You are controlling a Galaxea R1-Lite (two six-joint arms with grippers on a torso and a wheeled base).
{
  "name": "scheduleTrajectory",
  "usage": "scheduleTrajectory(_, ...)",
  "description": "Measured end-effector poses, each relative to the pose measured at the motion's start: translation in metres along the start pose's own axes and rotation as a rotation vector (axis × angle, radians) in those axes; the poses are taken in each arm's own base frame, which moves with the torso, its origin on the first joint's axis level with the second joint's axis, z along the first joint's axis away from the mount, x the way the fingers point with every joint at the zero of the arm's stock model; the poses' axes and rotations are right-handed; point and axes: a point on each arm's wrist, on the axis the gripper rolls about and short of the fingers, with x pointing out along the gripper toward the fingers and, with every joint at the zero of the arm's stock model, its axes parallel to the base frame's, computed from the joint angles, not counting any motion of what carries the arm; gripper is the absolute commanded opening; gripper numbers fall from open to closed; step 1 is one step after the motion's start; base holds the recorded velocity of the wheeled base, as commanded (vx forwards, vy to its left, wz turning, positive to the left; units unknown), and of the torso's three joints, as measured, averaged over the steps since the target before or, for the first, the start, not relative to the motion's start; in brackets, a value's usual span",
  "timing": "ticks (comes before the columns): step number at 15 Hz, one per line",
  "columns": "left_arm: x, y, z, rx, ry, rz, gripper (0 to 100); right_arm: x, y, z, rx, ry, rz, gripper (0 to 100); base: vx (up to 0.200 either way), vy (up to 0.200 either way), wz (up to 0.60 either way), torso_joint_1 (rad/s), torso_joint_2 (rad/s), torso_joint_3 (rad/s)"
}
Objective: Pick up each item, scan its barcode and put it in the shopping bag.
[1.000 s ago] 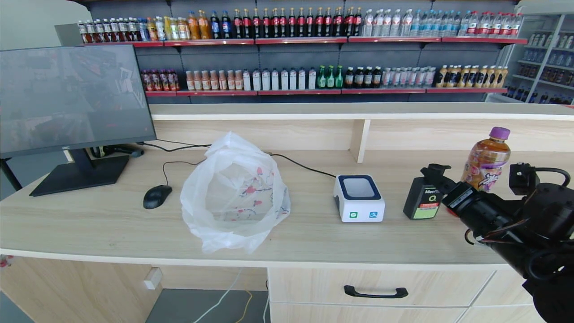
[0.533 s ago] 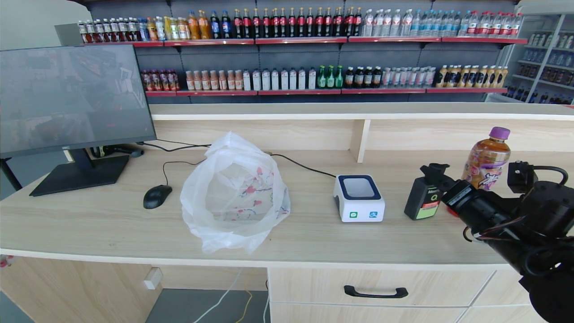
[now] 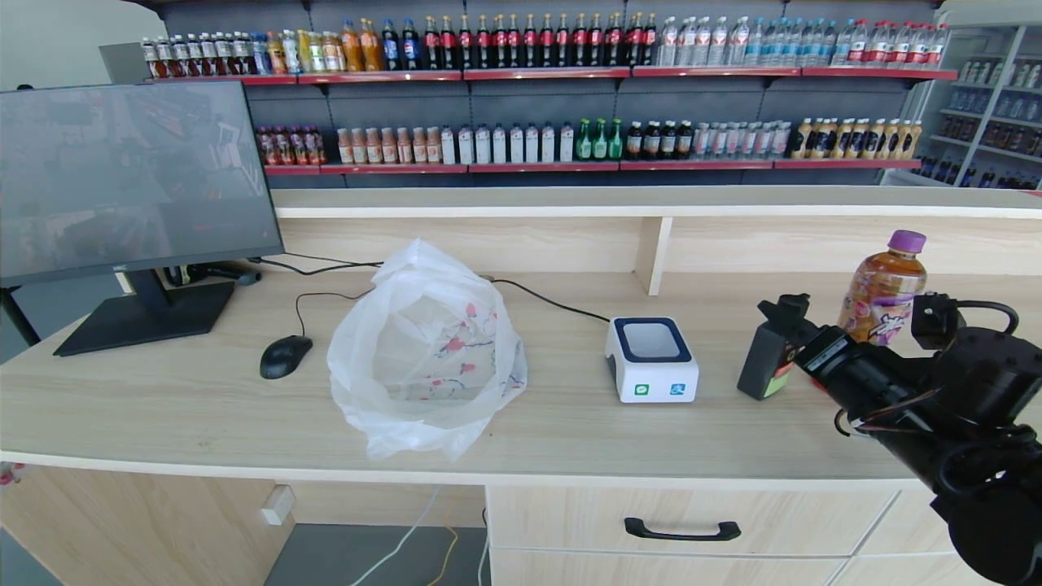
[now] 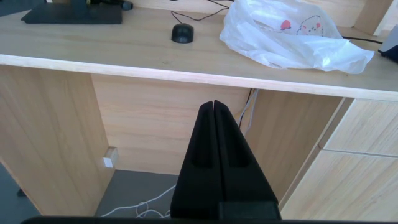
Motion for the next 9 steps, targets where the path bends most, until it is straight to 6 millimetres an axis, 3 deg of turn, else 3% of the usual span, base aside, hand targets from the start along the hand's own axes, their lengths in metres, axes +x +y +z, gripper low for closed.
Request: scheduleTrajectory(9,0.000,0.000,0.000,0.000,0.000,0.000,0,0.011,-0.007,-0.006,0.001,0.010,-0.016,100,0.000,0.000,0.00,0.000,0.00,0.000)
